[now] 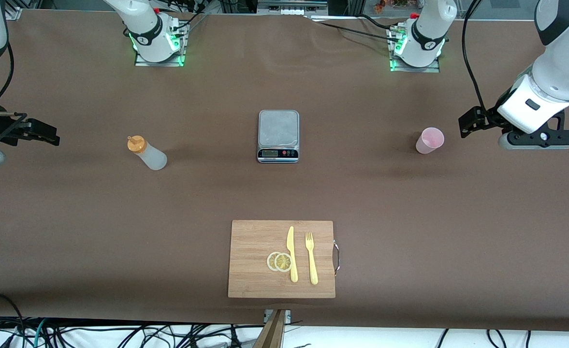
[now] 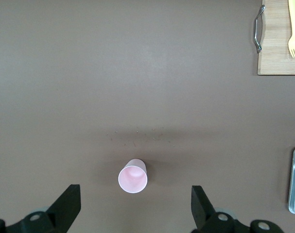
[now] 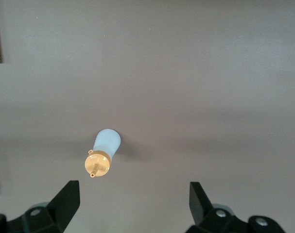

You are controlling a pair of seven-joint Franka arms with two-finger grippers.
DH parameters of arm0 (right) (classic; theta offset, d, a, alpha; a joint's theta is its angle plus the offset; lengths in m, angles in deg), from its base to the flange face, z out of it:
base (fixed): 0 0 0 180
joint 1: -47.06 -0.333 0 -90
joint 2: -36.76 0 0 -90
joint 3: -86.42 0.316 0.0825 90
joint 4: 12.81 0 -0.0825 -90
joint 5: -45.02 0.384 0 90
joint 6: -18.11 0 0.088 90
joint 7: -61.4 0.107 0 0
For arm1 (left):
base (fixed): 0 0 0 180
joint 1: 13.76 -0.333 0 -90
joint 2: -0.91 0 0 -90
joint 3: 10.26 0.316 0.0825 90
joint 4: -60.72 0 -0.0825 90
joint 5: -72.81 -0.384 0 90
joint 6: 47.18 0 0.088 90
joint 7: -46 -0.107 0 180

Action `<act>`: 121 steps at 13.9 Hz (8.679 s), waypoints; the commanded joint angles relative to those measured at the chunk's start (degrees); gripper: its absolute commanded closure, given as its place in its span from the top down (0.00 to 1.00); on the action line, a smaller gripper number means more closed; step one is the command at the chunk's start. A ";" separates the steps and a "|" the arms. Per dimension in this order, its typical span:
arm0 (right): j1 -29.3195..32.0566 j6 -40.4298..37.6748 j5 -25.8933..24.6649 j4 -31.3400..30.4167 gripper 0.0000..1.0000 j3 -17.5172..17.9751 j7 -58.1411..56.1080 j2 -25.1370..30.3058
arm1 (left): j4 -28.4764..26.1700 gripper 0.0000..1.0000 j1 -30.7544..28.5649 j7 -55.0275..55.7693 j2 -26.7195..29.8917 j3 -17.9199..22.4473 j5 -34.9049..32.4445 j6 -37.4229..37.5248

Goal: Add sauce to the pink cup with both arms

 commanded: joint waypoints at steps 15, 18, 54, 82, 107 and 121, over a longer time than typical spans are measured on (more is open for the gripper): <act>0.07 -0.25 -0.82 1.39 1.00 0.04 0.32 -0.54 | 0.12 1.00 -0.89 0.54 0.02 0.04 -0.73 -0.38; 0.07 -0.25 -0.82 1.39 1.00 0.04 0.32 -0.63 | -3.39 1.00 -2.38 0.72 2.48 0.04 -0.65 -0.38; 0.07 -0.25 -0.82 1.39 1.00 0.04 0.23 -0.63 | -47.17 1.00 -10.21 -8.68 -2.95 -0.49 0.41 -39.31; 0.07 -0.16 -0.82 1.39 1.00 0.04 0.23 -0.63 | -26.35 0.00 -3.54 6.67 -3.66 -17.27 4.89 -28.07; 0.07 -0.25 -0.82 1.74 1.00 0.04 0.23 -0.89 | -7.35 0.00 26.62 43.00 -29.24 -15.26 11.92 -35.45; 0.16 -0.34 -0.82 1.74 1.00 0.04 0.23 -0.89 | -9.38 1.00 11.70 32.67 -8.17 -15.34 11.92 -12.26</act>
